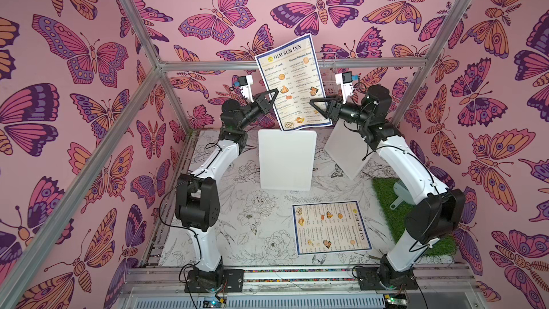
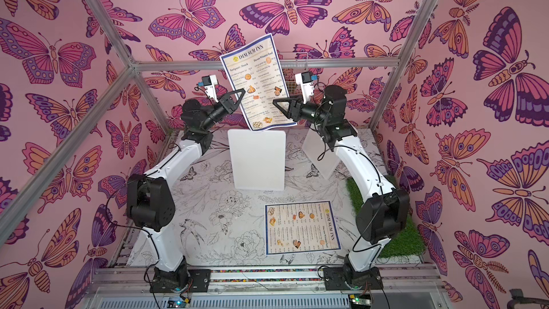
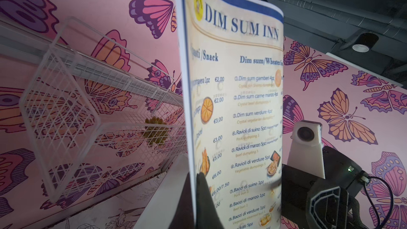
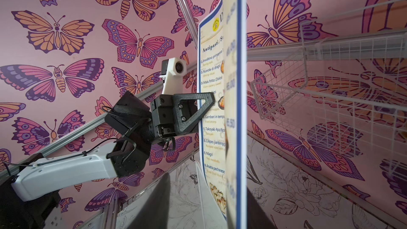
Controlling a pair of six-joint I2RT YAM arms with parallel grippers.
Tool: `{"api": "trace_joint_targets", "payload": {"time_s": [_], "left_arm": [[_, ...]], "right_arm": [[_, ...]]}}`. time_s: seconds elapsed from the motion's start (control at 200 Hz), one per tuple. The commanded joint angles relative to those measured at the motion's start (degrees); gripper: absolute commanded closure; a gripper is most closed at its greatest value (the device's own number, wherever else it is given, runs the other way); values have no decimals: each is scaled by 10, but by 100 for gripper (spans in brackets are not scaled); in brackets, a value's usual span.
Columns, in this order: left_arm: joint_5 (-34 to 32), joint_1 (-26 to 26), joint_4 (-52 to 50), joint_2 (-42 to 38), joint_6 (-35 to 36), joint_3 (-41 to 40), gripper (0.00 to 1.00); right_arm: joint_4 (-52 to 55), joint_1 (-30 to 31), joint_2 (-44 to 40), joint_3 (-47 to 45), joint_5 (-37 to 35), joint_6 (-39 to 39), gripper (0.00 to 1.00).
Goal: Insert the menus into the narrow rack
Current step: Insert the menu into the narrow rack.
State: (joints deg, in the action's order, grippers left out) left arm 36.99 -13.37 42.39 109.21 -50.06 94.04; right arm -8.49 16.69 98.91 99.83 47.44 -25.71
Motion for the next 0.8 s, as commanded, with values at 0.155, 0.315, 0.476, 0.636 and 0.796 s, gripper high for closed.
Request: {"api": "trace_joint_targets", "payload": {"time_s": [0.155, 0.315, 0.476, 0.636, 0.796], "left_arm": [[-1, 8, 22, -15, -4, -2, 100], [1, 8, 19, -5, -5, 16, 100], [-2, 8, 14, -5, -3, 19, 100], [-1, 11, 16, -6, -3, 10, 100], [-1, 15, 22, -12, -4, -4, 100]], "right_arm": [[8, 8, 15, 26, 3, 0, 55], [11, 9, 15, 29, -1, 3, 55], [12, 9, 15, 30, -2, 3, 55], [13, 10, 17, 31, 0, 2, 55], [12, 15, 21, 32, 1, 1, 55]]}}
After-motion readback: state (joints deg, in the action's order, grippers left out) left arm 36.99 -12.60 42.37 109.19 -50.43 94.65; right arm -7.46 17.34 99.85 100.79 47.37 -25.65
